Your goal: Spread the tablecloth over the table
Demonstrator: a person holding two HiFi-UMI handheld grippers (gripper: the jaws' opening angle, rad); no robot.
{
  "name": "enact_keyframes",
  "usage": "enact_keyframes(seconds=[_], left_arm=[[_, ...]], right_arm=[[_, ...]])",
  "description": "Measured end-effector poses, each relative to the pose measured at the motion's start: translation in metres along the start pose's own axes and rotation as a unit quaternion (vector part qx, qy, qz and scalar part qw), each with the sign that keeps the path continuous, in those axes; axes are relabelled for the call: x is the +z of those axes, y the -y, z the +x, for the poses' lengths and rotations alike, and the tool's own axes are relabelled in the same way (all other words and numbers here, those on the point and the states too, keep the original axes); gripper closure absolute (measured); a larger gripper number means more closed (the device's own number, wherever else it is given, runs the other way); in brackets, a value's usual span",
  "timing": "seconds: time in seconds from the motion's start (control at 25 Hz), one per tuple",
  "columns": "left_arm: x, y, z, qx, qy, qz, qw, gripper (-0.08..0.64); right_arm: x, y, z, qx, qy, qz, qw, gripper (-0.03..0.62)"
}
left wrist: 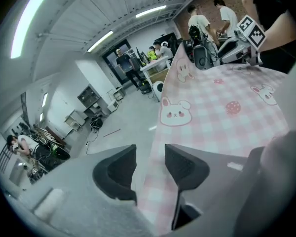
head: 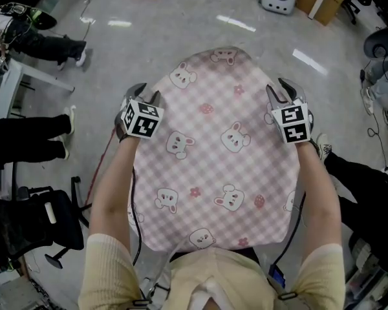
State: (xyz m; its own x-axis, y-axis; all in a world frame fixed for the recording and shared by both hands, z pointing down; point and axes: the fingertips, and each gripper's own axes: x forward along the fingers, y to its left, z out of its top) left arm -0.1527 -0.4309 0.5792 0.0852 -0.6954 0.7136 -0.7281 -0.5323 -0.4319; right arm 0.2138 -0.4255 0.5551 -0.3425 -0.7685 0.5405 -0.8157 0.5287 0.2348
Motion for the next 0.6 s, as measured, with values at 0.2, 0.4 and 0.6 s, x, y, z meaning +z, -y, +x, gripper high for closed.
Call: enact_keyframes(seconds=[0.2,0.4,0.6], left_arm=[[0.007,-0.014,-0.025,0.028,0.046,-0.044,0.9976,0.370],[0.005,-0.012,-0.052,0.019,0.067,-0.087,0.9938,0.374],[0.014,-0.009,-0.088,0.010,0.091,-0.100,0.9908,0.394]], right_arm=[[0.005,0.005,-0.024,-0.015,0.018,0.012,1.000,0.443],[0.018,-0.016,-0.048,0.004,0.030,0.029,0.999,0.465],[0.027,-0.035,-0.075,0.003,0.030,0.019,0.999,0.518]])
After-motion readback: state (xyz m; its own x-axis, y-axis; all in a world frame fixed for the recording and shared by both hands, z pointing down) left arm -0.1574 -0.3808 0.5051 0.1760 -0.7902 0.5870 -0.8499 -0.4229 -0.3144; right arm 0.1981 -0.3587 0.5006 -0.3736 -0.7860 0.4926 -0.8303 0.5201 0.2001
